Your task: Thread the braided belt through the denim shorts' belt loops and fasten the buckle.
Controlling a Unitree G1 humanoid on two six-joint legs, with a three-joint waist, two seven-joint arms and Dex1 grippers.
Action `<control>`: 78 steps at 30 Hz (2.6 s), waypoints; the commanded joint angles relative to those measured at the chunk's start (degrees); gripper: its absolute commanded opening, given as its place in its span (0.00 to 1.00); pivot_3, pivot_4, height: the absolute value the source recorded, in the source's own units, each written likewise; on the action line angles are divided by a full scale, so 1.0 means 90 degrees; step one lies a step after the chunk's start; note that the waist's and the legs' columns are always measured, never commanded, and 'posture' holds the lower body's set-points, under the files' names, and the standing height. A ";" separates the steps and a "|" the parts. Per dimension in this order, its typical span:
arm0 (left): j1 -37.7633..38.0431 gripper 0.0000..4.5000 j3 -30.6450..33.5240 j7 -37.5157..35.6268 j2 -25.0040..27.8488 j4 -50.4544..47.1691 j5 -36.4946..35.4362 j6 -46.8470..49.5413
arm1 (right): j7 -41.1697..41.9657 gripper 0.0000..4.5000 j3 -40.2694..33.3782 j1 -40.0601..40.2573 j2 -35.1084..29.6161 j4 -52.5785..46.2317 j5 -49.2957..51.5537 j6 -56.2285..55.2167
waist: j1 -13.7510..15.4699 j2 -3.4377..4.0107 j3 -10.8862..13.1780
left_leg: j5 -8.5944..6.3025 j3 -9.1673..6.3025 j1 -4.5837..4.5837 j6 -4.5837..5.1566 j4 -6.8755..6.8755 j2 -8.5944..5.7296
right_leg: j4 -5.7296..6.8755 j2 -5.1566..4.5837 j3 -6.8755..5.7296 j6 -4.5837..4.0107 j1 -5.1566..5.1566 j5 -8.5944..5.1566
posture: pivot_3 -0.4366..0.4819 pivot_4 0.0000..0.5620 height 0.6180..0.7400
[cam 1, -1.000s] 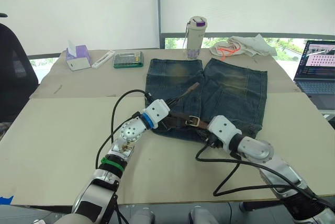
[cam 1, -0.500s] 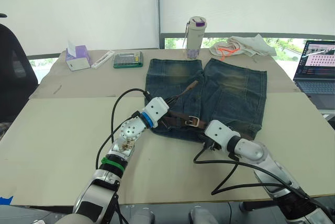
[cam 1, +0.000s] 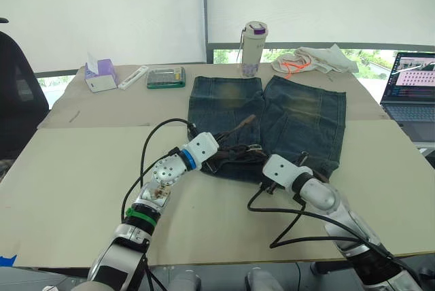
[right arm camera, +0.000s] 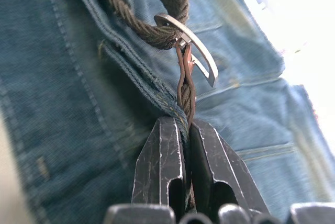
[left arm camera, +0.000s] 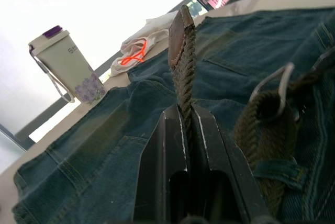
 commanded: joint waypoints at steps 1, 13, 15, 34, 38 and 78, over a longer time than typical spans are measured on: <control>-0.0053 0.00 -0.0249 0.0098 0.0266 -0.0416 0.0605 -0.0032 | -0.0543 0.00 -0.0113 -0.0018 -0.0077 0.0061 -0.0643 -0.0554 | 0.0001 0.0000 0.0000 | 0.0000 0.0001 0.0000 0.0000 0.0000 -0.0001 | 0.0000 0.0000 0.0001 0.0000 0.0000 0.0000 | 0.48 0.27 1.00; -0.0279 0.00 -0.0888 0.0605 0.0883 -0.0523 0.2157 -0.0467 | -0.0935 0.00 -0.0186 0.0153 -0.0031 0.0522 -0.1513 -0.1362 | 0.0001 0.0001 0.0000 | 0.0000 0.0004 0.0001 0.0000 0.0000 -0.0001 | 0.0002 -0.0001 0.0002 0.0000 0.0000 0.0000 | 0.48 0.27 1.00; -0.0304 0.00 -0.0940 0.0642 0.0944 -0.0513 0.2271 -0.0519 | -0.0973 0.00 -0.0211 0.0165 -0.0017 0.0576 -0.1598 -0.1372 | 0.0000 0.0001 0.0000 | 0.0000 0.0004 0.0001 0.0000 -0.0001 -0.0001 | 0.0002 0.0000 0.0002 0.0000 0.0000 0.0000 | 0.48 0.27 1.00; -0.0409 0.00 -0.1245 0.0204 0.1249 -0.0654 0.2539 -0.0548 | -0.2331 0.00 -0.0343 0.0063 -0.0127 0.1028 -0.3035 -0.1447 | 0.0010 0.0001 -0.0001 | 0.0000 0.0007 0.0001 0.0000 0.0003 -0.0004 | 0.0009 -0.0002 0.0002 0.0000 0.0000 0.0000 | 0.48 0.27 1.00; -0.0522 0.00 -0.1340 0.0115 0.1306 -0.0699 0.2667 -0.0570 | -0.2815 0.00 -0.0277 -0.0008 -0.0221 0.1140 -0.3495 -0.1642 | 0.0006 0.0001 -0.0001 | 0.0000 0.0008 0.0001 0.0000 0.0003 -0.0004 | 0.0010 -0.0002 0.0003 0.0000 0.0000 0.0000 | 0.48 0.27 1.00; -0.1322 0.00 -0.1638 -0.0360 0.1104 -0.0416 0.2880 -0.0792 | -0.3336 0.00 0.0185 0.0021 -0.0124 0.1466 -0.4485 -0.2400 | -0.0016 0.0000 -0.0001 | 0.0000 0.0012 0.0005 0.0001 0.0004 -0.0003 | 0.0022 0.0001 0.0005 -0.0001 0.0000 -0.0001 | 0.48 0.27 1.00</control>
